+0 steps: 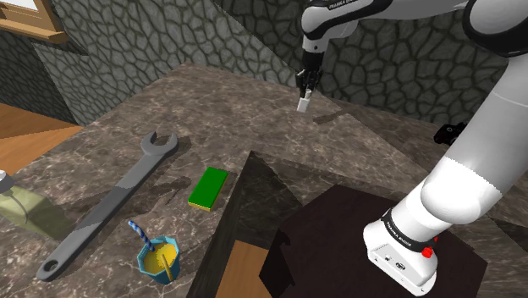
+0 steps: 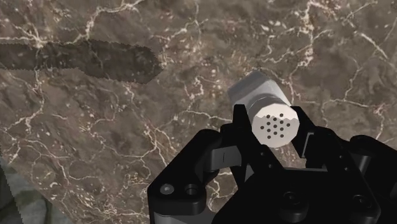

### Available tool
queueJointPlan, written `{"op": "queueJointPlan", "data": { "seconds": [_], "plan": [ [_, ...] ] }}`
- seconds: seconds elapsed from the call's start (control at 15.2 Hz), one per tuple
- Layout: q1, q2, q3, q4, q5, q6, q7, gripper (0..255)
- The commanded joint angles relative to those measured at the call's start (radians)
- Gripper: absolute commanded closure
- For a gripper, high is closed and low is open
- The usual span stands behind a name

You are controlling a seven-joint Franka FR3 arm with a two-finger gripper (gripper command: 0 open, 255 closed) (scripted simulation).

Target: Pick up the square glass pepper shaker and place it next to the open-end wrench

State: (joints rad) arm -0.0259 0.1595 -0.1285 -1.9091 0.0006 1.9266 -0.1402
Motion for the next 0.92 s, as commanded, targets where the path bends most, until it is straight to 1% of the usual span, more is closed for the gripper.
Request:
{"op": "queueJointPlan", "data": {
  "seconds": [0.0, 0.86],
  "plan": [
    [0.001, -0.012, 0.0, 0.015, -0.002, -0.027, 0.001, 255],
    [0.001, -0.049, -0.001, 0.134, -0.006, -0.183, 0.002, 255]
  ]
}}
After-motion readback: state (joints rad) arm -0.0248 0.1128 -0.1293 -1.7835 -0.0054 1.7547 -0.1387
